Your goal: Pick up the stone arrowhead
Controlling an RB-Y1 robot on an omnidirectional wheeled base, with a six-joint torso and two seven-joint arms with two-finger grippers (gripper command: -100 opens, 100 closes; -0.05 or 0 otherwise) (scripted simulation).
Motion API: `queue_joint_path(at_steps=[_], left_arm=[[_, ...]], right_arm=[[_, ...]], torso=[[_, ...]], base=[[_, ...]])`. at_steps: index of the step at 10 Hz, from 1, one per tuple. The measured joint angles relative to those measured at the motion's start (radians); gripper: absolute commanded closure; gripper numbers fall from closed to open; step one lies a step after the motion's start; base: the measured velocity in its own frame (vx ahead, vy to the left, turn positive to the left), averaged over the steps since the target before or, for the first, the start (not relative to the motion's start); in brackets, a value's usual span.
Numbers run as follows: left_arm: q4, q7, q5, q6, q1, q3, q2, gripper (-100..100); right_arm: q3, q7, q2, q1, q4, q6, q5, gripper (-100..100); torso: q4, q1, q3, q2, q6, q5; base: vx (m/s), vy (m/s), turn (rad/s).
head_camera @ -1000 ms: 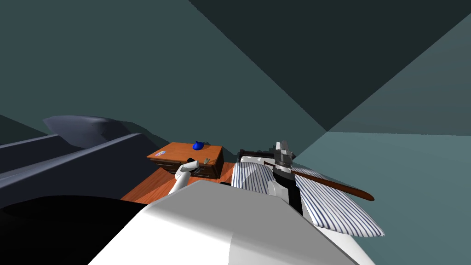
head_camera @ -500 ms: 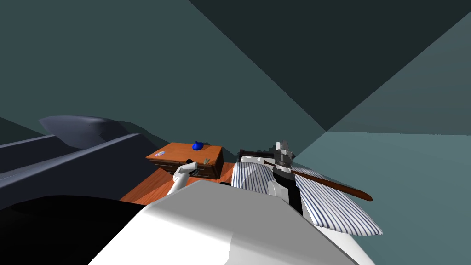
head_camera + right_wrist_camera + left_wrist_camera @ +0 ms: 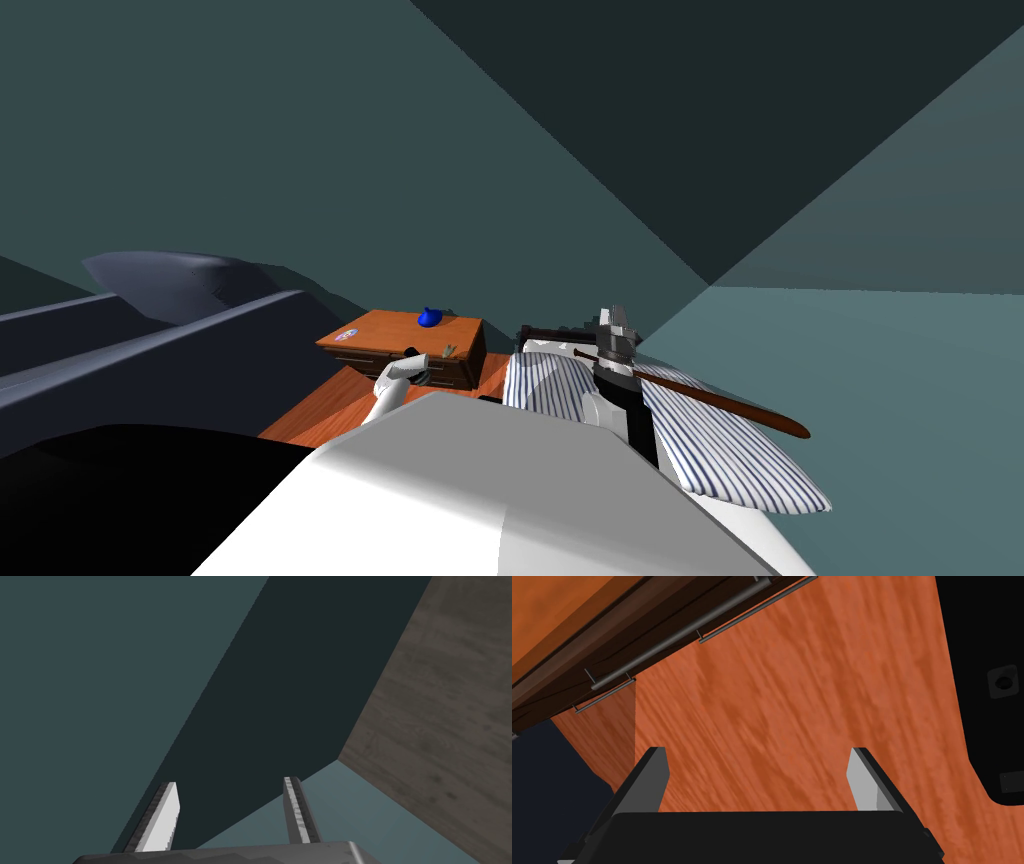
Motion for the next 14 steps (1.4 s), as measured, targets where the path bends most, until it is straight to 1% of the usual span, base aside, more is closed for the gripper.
queue_joint_path(at_steps=[5, 6, 8, 9, 11, 14], left_arm=[[0.001, 0.0, 0.0, -0.001, 0.0, 0.0, 0.0, -100], [0.001, 0.0, 0.0, -0.001, 0.0, 0.0, 0.0, -100], [-0.007, 0.03, 0.032, 0.002, 0.027, -0.004, -0.001, -100], [-0.003, 0.047, 0.041, 0.001, 0.03, -0.006, -0.001, -100], [-0.012, 0.089, 0.078, 0.006, 0.053, -0.009, 0.0, -100], [-0.023, 0.142, 0.117, 0.009, 0.076, -0.014, -0.003, -100]], right_arm=[[0.0, 0.0, 0.0, 0.0, 0.0, 0.0, 0.0, 0], [0.0, 0.0, 0.0, 0.0, 0.0, 0.0, 0.0, 0], [0.0, 0.0, 0.0, 0.0, 0.0, 0.0, 0.0, 0], [0.0, 0.0, 0.0, 0.0, 0.0, 0.0, 0.0, 0], [0.0, 0.0, 0.0, 0.0, 0.0, 0.0, 0.0, 0], [0.0, 0.0, 0.0, 0.0, 0.0, 0.0, 0.0, 0]], torso=[[0.0, 0.0, 0.0, 0.0, 0.0, 0.0], [0.0, 0.0, 0.0, 0.0, 0.0, 0.0], [0.001, 0.001, 0.003, 0.006, 0.0, 0.0], [0.001, 0.0, 0.003, 0.006, 0.0, 0.0], [0.001, 0.001, 0.003, 0.005, 0.0, 0.0], [0.001, 0.001, 0.002, 0.003, 0.0, 0.0]], base=[[0.0, 0.0, 0.005], [-0.059, 0.02, 0.08], [-0.097, 0.008, 0.063], [-0.081, 0.015, 0.076], [-0.064, 0.024, 0.042], [-0.033, 0.016, 0.033]])
